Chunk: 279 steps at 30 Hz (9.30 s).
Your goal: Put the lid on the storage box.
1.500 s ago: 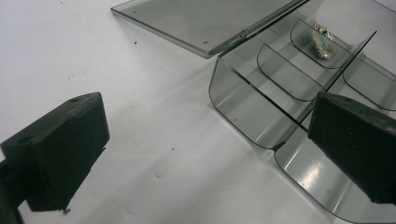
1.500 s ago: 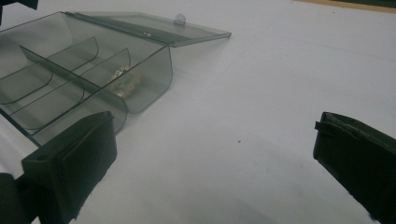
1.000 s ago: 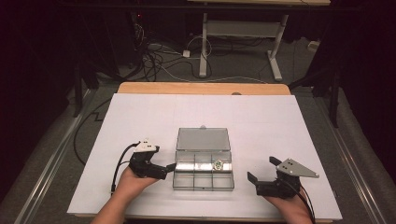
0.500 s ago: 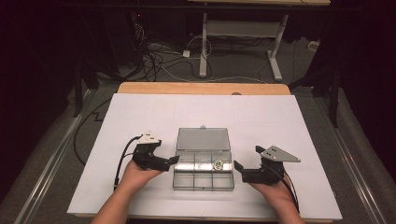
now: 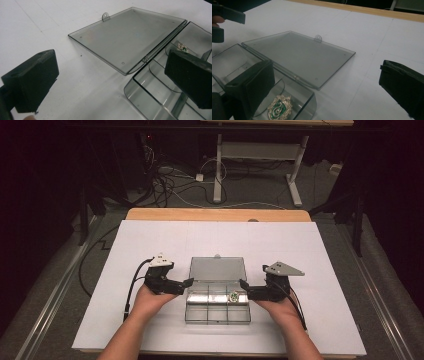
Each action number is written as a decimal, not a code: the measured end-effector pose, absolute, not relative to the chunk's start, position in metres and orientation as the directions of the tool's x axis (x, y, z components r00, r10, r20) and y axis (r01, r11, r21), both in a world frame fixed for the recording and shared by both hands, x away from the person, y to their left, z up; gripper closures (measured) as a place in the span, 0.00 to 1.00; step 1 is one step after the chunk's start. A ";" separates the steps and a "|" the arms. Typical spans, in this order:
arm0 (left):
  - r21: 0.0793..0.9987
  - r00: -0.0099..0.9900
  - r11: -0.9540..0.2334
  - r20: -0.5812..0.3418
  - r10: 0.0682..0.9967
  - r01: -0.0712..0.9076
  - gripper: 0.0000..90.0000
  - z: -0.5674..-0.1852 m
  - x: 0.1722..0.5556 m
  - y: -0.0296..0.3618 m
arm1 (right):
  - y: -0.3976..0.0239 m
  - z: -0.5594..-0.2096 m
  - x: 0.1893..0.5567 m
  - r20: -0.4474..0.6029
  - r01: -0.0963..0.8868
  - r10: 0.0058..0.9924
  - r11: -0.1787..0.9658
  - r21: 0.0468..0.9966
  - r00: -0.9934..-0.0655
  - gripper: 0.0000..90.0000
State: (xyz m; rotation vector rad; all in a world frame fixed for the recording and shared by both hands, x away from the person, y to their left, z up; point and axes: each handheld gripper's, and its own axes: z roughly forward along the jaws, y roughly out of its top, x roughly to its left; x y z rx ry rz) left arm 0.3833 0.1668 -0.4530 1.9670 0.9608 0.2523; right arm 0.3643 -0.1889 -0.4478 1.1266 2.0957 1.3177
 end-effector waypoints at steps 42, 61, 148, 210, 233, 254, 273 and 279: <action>0.761 0.664 -0.308 -0.206 0.719 0.570 0.00 -0.467 0.405 0.160 | -0.169 -0.473 0.421 0.404 0.753 0.789 0.110 0.649 -0.463 0.20; 0.779 0.676 -0.293 -0.215 0.705 0.554 0.07 -0.463 0.403 0.163 | -0.165 -0.468 0.409 0.375 0.687 0.770 0.111 0.718 -0.517 0.40; 0.843 0.749 -0.378 -0.043 0.662 0.383 0.76 -0.441 0.342 0.158 | -0.183 -0.443 0.318 0.027 0.326 0.695 0.303 0.896 -0.719 1.00; 0.832 0.799 -0.366 -0.143 0.584 0.416 0.97 -0.450 0.292 0.162 | -0.200 -0.452 0.300 0.043 0.380 0.709 0.325 0.866 -0.704 1.00; 0.816 0.813 -0.410 -0.119 0.570 0.407 0.97 -0.458 0.274 0.167 | -0.250 -0.468 0.288 0.013 0.465 0.786 0.353 0.812 -0.618 0.69; 0.796 0.796 -0.430 -0.104 0.596 0.426 0.97 -0.463 0.273 0.177 | -0.257 -0.472 0.277 0.032 0.494 0.825 0.307 0.813 -0.565 0.00; 0.770 0.680 -0.373 -0.107 0.725 0.519 0.97 -0.480 0.295 0.236 | -0.261 -0.470 0.277 0.036 0.482 0.834 0.282 0.829 -0.550 0.00; 0.784 0.667 -0.337 -0.128 0.734 0.522 0.84 -0.481 0.300 0.240 | -0.258 -0.471 0.278 0.035 0.485 0.833 0.287 0.826 -0.552 0.00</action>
